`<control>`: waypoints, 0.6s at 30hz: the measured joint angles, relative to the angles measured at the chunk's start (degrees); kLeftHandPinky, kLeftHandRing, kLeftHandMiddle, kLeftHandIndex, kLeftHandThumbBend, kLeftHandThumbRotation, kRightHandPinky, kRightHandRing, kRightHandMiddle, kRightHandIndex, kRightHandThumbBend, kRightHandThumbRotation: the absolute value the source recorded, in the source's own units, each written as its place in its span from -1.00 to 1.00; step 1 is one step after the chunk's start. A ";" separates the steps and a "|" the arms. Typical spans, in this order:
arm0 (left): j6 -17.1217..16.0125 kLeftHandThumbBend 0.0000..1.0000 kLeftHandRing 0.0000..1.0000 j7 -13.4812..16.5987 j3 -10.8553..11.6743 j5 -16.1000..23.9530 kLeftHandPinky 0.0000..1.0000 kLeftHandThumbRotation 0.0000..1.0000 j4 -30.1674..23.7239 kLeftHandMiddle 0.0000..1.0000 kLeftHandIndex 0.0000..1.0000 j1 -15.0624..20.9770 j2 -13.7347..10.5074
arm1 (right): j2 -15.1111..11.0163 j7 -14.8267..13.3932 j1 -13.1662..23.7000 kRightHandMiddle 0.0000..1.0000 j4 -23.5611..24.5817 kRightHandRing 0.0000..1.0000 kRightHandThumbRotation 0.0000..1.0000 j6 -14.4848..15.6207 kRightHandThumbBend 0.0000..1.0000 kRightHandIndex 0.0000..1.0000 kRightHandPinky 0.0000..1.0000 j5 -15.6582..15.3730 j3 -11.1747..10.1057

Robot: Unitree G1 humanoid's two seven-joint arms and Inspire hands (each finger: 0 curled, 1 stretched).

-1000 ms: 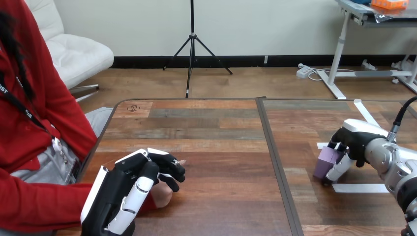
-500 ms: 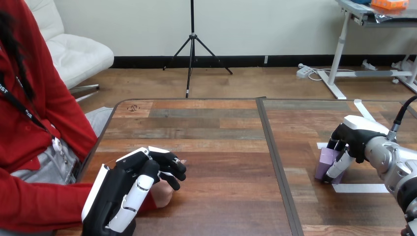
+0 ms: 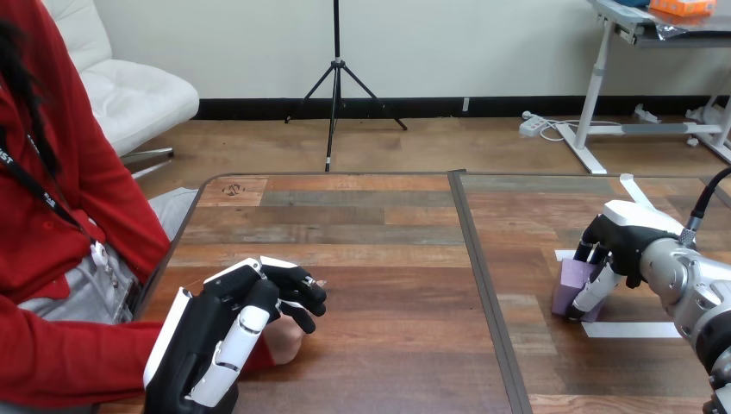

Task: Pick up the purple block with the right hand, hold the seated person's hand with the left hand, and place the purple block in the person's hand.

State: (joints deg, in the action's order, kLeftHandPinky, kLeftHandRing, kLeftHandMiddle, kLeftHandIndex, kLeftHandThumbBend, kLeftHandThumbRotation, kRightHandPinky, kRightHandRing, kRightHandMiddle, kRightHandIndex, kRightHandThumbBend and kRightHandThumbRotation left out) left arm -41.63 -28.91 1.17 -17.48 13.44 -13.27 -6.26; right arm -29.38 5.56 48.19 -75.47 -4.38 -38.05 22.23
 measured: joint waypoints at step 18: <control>-3.08 0.11 0.09 5.54 1.84 9.60 -0.09 0.46 0.54 0.13 0.09 0.33 -0.42 | 0.00 -1.27 0.00 0.18 0.00 0.13 -1.00 -0.08 0.55 -0.04 -0.07 -0.20 0.17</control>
State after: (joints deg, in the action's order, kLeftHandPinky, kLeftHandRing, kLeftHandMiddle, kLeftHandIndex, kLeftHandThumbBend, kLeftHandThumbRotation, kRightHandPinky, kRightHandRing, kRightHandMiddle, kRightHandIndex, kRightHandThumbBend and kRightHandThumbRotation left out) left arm -44.71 -23.37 3.01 -7.89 13.98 -12.94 -6.67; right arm -29.38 4.29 48.19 -75.47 -4.46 -38.24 22.39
